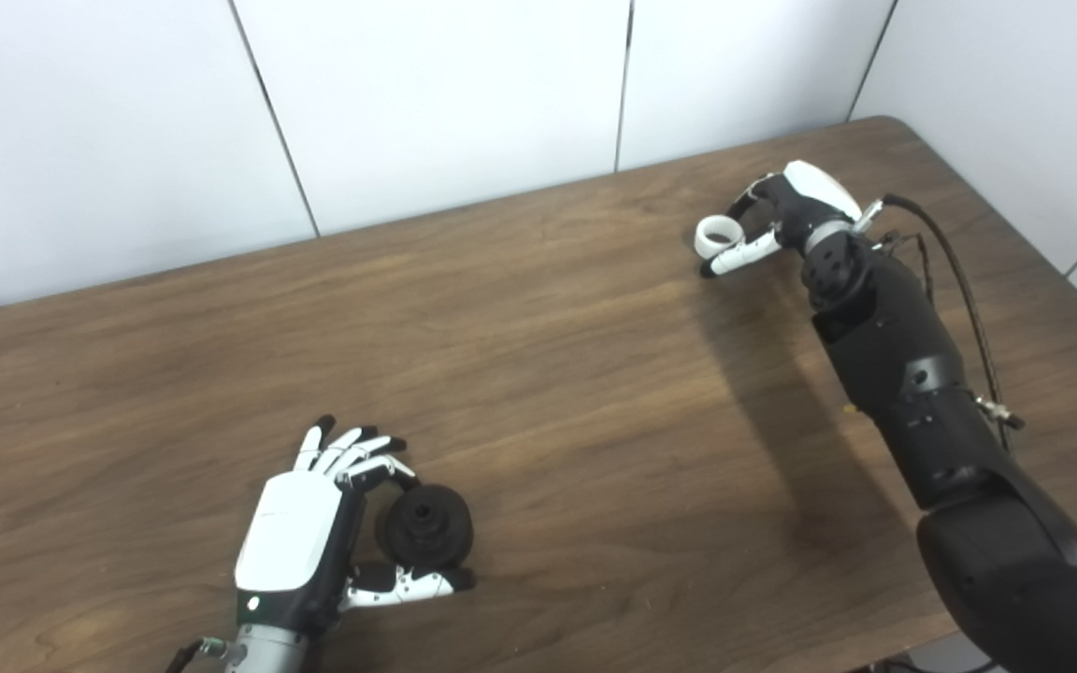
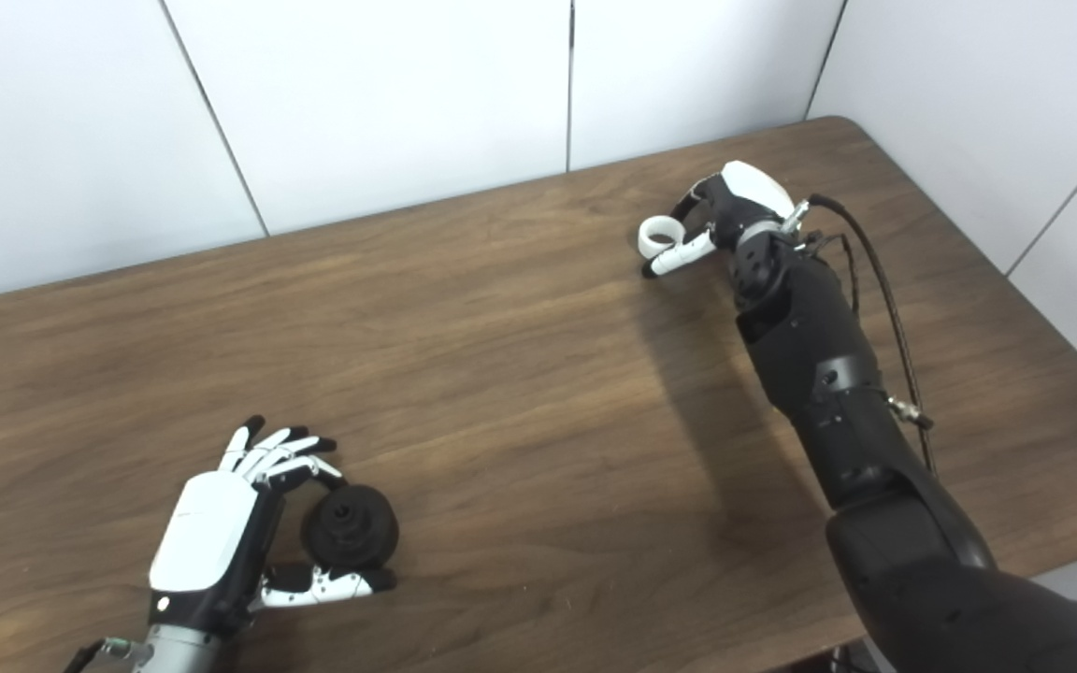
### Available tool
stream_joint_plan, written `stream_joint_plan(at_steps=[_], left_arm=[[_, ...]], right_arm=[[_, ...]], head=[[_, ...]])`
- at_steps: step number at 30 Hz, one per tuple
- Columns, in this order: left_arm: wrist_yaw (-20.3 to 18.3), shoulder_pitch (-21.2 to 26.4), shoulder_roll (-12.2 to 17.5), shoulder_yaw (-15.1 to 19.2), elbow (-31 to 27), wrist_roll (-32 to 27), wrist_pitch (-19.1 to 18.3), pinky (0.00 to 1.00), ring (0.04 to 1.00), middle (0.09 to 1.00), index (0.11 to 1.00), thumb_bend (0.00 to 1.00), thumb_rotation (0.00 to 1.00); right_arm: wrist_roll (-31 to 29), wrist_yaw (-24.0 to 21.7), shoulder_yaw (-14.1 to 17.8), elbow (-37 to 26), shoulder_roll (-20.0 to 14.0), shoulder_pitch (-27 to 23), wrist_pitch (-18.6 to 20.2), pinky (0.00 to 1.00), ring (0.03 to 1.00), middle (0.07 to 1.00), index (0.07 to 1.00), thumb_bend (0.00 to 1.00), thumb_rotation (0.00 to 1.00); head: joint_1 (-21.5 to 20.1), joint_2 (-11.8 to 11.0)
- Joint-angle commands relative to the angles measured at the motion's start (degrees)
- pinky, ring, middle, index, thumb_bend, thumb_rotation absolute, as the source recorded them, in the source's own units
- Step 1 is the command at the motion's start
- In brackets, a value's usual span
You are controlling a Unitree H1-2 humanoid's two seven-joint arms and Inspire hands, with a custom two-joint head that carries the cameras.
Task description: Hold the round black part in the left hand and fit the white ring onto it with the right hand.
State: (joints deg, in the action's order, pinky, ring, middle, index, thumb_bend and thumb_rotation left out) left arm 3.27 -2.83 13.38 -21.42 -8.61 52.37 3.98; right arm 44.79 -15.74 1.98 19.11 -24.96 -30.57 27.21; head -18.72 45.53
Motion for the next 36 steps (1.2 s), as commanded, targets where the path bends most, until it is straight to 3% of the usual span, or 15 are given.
stream_joint_plan(at_steps=[1,16,17,20,36], left_arm=[[-1.2,-0.2,0.3,-0.5,-0.1,1.7,-0.8,1.0,0.877,0.787,0.485,0.52,0.05],[-1.0,-0.2,0.3,-0.8,-0.2,1.6,-0.6,1.0,0.876,0.784,0.485,0.52,0.05],[-1.1,-0.2,0.3,-0.8,-0.3,1.7,-0.8,1.0,0.876,0.784,0.485,0.52,0.05],[-1.0,-0.3,0.1,-0.8,-0.4,1.4,-0.7,1.0,0.873,0.783,0.485,0.52,0.05],[-0.8,-0.2,0.1,-1.1,-0.8,1.9,-1.2,1.0,0.87,0.78,0.484,0.52,0.05]], right_arm=[[1.0,-0.1,0.6,-0.7,-0.1,-2.7,-0.3,1.0,1.0,0.95,0.642,0.83,0.24],[0.7,0.5,1.1,-0.8,0.2,-2.3,-0.3,1.0,1.0,0.94,0.62,0.8,0.21],[0.4,0.8,1.0,-1.0,0.0,-2.1,-0.3,1.0,1.0,0.937,0.545,0.64,0.17],[-0.4,1.8,-0.1,-1.5,-0.8,-1.5,-0.3,1.0,1.0,0.894,0.494,0.53,0.14],[-3.3,3.3,-4.2,-1.7,-3.9,-0.5,-0.3,1.0,1.0,0.879,0.491,0.52,0.13]], head=[[-0.1,0.0],[0.4,0.2],[0.4,0.2],[0.5,0.2],[0.9,0.4]])
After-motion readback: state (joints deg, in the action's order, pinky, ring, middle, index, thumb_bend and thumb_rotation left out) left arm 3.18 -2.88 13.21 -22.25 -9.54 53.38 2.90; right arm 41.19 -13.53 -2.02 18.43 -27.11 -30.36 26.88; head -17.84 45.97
